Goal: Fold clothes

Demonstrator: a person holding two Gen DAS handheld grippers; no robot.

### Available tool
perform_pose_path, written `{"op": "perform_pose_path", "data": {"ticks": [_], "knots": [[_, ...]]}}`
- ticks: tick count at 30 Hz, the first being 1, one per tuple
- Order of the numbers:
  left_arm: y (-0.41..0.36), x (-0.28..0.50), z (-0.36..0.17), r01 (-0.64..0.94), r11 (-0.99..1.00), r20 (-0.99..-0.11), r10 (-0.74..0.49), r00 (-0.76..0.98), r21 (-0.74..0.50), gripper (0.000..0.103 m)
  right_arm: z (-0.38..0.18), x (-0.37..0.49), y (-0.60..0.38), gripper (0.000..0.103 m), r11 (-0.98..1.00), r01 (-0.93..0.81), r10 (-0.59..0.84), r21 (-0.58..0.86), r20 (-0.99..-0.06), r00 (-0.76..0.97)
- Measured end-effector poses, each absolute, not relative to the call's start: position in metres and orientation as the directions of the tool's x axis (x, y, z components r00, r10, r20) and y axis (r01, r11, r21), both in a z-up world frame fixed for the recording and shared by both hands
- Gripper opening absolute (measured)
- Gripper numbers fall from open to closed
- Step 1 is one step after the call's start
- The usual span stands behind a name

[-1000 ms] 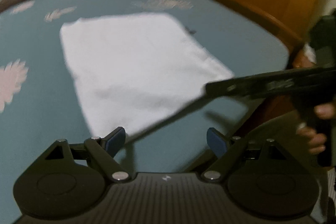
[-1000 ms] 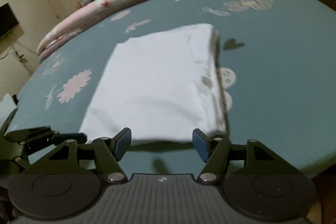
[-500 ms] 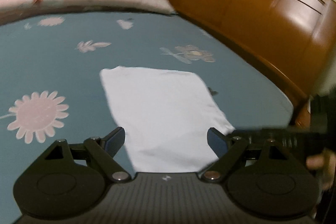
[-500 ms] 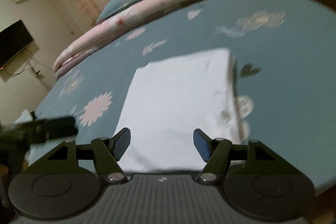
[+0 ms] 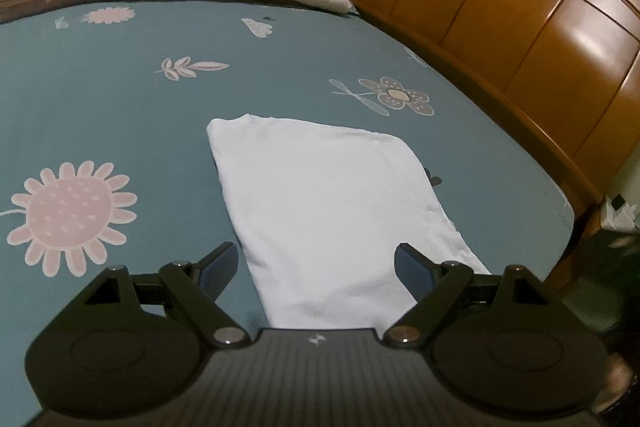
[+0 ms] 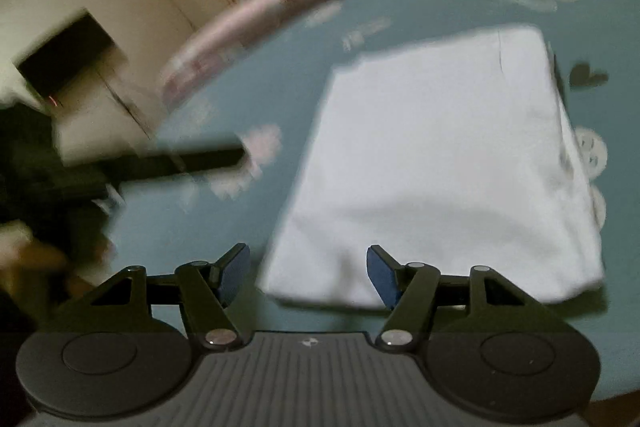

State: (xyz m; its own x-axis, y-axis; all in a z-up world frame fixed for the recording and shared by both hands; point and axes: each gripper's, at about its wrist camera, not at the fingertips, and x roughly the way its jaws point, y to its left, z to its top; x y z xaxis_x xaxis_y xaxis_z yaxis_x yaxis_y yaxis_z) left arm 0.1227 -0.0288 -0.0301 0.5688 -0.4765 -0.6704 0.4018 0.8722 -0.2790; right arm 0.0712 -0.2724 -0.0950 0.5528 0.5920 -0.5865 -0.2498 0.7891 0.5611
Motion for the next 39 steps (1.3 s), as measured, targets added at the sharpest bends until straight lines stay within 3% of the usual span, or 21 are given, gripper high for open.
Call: {"op": "perform_pose_path", "data": {"ticks": [4,9,19,32,39], "knots": [[-0.020,0.127,-0.032,0.394,0.861,-0.668,-0.501,0.550,-0.321,0.085,-0.084,0.067,-0.287,0.068,0.801,-0.237,0.572,0.549,-0.589,0.571],[0.001,0.155,-0.051,0.267,0.774,-0.616,-0.623,0.482,-0.574,0.085,-0.058,0.079,-0.341,0.069,0.797,-0.190,0.536,0.573,-0.529,0.658],[0.015,0.193,-0.116,0.051,0.634,-0.570,-0.725,0.386,-0.771,0.085,-0.113,0.133,-0.421,0.071,0.655,0.025,0.568,0.755,-0.514,0.642],[-0.008,0.233,-0.127,0.064,0.614,-0.552,-0.745,0.374,-0.787,0.088,-0.135,0.212,-0.403,0.070,0.608,-0.010,0.637,0.794,-0.481,0.602],[-0.004,0.213,-0.128,0.136,0.608,-0.531,-0.764,0.366,-0.782,0.090,-0.134,0.188,-0.399,0.071,0.622,-0.025,0.649,0.782,-0.498,0.576]]}}
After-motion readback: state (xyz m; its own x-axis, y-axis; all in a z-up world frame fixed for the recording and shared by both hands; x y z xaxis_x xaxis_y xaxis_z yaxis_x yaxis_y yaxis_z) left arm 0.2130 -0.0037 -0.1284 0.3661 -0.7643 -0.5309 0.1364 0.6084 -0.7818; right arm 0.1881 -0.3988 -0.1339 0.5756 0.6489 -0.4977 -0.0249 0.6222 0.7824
